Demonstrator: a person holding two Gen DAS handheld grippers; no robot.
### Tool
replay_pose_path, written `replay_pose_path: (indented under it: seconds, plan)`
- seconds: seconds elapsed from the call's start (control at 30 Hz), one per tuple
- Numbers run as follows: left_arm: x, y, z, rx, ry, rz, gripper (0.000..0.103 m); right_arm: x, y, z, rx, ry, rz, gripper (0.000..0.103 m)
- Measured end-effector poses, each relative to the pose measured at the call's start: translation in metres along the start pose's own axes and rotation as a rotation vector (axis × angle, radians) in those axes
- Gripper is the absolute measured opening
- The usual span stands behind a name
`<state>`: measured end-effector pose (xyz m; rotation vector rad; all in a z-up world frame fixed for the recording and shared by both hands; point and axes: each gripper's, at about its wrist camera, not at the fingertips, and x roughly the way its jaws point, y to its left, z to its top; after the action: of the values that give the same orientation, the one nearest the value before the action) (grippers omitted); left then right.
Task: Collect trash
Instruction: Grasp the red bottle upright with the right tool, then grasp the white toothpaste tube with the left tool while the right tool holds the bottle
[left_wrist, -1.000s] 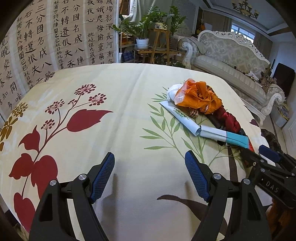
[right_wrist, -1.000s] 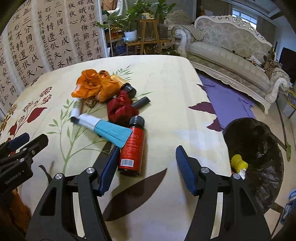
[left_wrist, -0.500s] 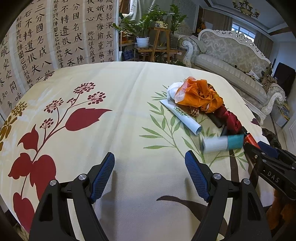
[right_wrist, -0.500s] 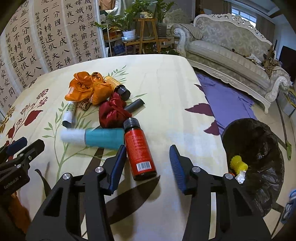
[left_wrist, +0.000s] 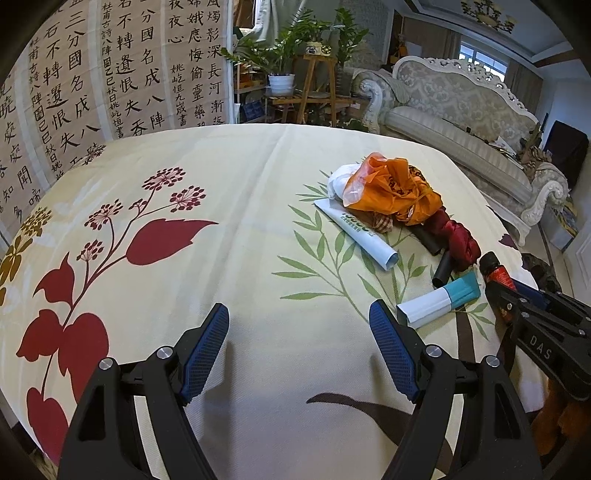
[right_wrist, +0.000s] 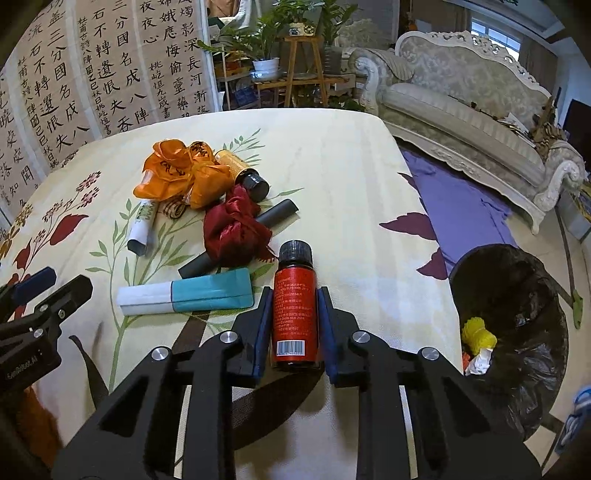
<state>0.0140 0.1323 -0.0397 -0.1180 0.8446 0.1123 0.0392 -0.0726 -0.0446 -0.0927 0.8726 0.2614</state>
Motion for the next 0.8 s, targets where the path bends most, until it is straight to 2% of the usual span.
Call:
replay_pose_path:
  seconds: [0.63, 0.8]
  plan:
    - [0.010, -0.031, 0.024, 0.029, -0.014, -0.049, 0.076, 0.019, -0.021, 0.021, 0.050, -0.001, -0.026, 0.023]
    - [0.024, -0.040, 0.035, 0.035, -0.012, -0.043, 0.076, 0.021, -0.022, 0.024, 0.055, -0.001, -0.022, 0.023]
